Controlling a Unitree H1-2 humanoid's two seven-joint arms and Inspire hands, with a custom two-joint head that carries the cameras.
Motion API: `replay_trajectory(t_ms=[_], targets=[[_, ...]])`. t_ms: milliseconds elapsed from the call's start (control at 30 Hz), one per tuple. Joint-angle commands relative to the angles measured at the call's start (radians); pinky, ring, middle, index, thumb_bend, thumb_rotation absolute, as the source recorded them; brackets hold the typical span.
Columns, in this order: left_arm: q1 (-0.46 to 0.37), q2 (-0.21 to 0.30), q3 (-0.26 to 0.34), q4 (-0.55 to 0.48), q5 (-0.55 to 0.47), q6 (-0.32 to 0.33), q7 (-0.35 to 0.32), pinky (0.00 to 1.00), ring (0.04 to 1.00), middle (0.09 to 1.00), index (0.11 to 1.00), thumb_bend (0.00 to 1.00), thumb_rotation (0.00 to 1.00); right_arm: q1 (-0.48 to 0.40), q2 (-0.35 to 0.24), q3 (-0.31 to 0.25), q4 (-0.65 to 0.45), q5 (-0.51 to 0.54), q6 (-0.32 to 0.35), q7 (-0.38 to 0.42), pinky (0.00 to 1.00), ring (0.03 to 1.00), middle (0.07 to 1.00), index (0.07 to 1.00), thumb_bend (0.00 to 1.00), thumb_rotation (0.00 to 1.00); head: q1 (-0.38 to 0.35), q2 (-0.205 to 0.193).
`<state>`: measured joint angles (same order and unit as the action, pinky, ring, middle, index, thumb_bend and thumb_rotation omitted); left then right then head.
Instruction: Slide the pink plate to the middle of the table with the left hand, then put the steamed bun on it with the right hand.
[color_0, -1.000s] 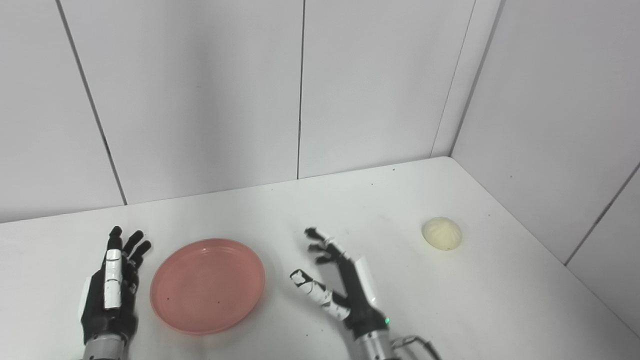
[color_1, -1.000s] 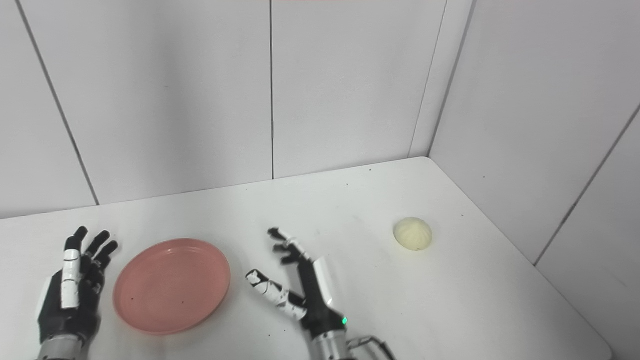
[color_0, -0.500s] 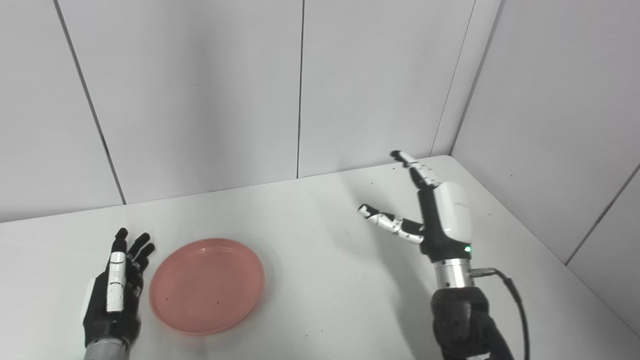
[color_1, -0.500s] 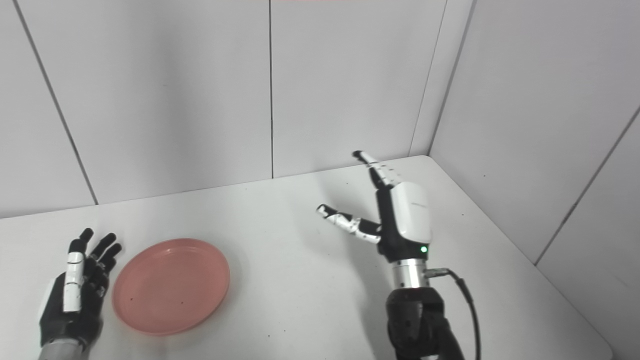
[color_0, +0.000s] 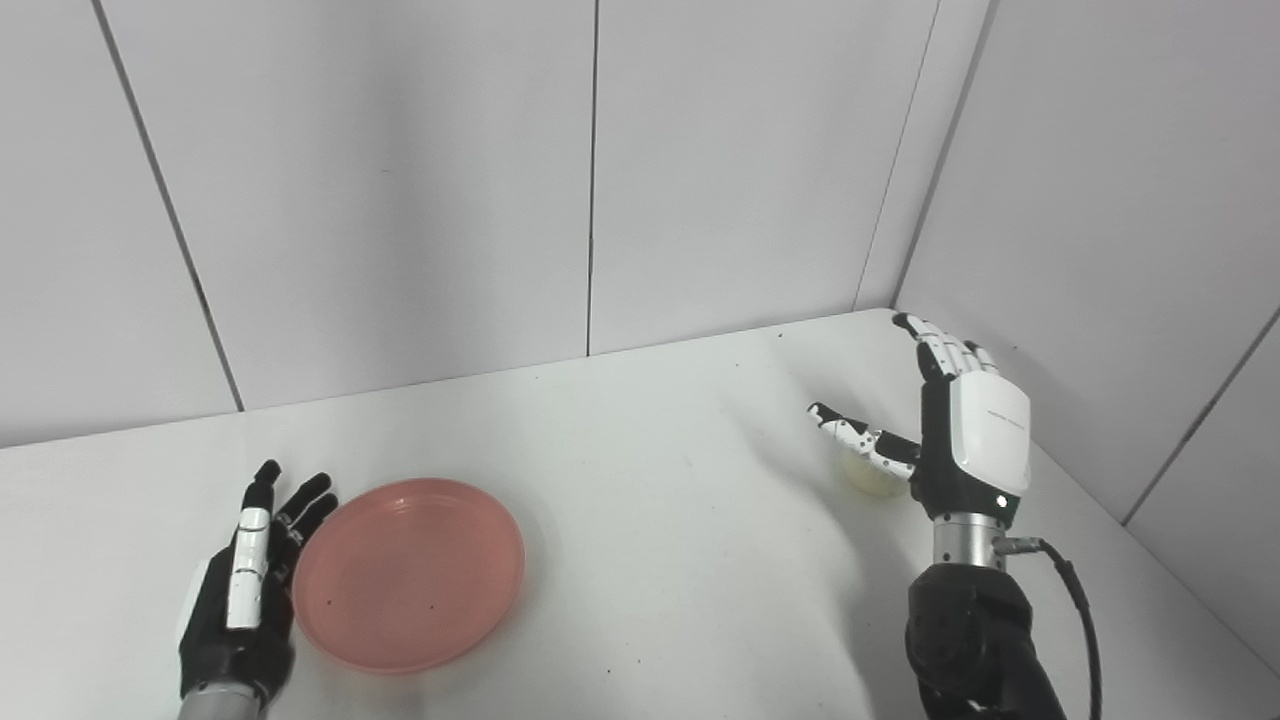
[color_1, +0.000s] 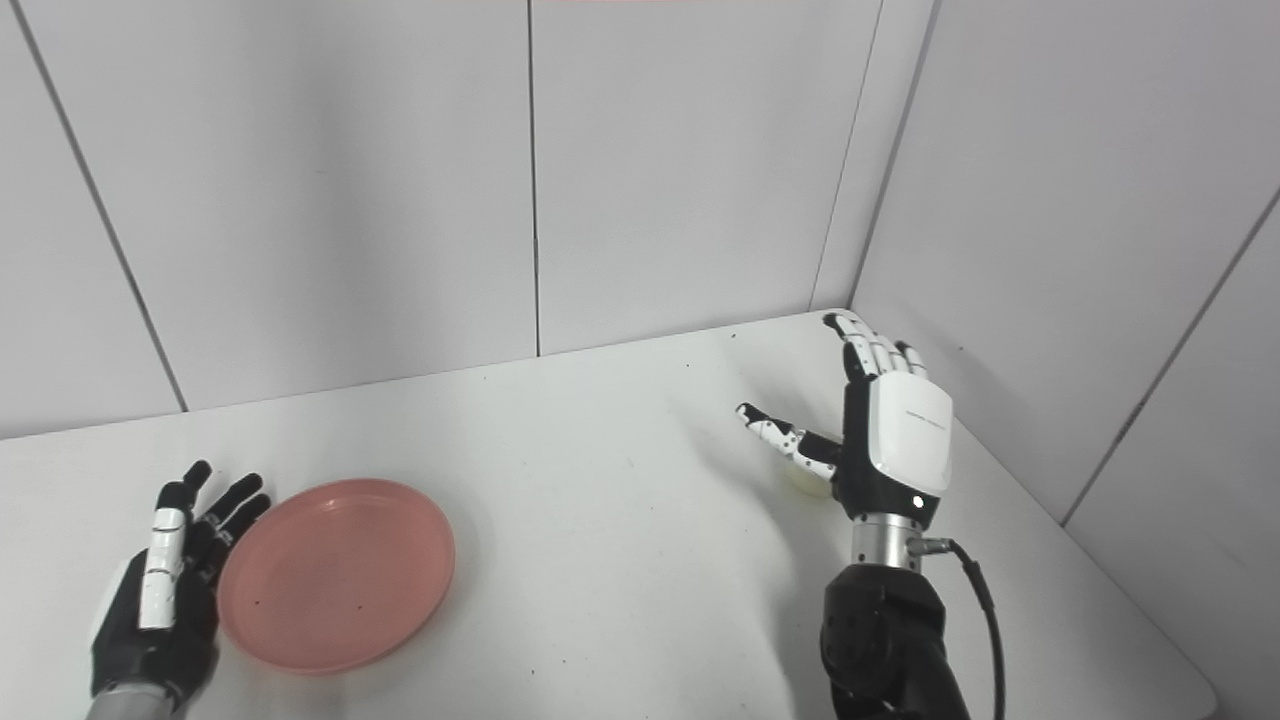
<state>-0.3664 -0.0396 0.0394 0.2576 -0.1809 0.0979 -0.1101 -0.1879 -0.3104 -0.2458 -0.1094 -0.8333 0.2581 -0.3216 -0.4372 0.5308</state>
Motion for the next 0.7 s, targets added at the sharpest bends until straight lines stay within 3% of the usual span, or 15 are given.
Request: replay_trajectory(t_ms=[0,200,400,533,667], targets=[[-0.005,0.001,-0.001,-0.007,-0.009,0.011,-0.005,0.93,0.862,0.847,0.998,0.72,0.84,-0.021,-0.025,-0.005,0.000,-0.005,0.059,0.021,0.95,0.867,0.856,0.799,0.82,0.54,0.002,0.000],[-0.005,0.001,-0.002,0.001,-0.003,0.004,-0.006,0.91,0.847,0.840,1.000,0.72,0.84,-0.016,-0.052,0.023,0.037,-0.018,0.126,0.052,0.93,0.854,0.858,0.793,0.84,0.55,0.005,0.002],[-0.004,0.002,-0.003,-0.001,-0.001,0.007,-0.006,0.89,0.841,0.840,0.999,0.73,0.84,-0.023,-0.057,0.044,0.110,-0.006,0.109,-0.008,0.94,0.867,0.884,0.810,0.87,0.47,0.007,0.005],[-0.006,0.002,-0.002,0.002,-0.004,0.007,-0.008,0.89,0.840,0.836,1.000,0.74,0.83,-0.031,-0.068,0.059,0.174,0.004,0.111,-0.022,0.96,0.874,0.885,0.809,0.90,0.53,0.011,0.004],[-0.005,0.000,-0.004,-0.002,0.002,0.008,-0.004,0.87,0.830,0.826,0.997,0.76,0.83,-0.034,-0.075,0.067,0.198,0.032,0.109,-0.018,0.94,0.864,0.866,0.804,0.93,0.49,0.011,0.004]])
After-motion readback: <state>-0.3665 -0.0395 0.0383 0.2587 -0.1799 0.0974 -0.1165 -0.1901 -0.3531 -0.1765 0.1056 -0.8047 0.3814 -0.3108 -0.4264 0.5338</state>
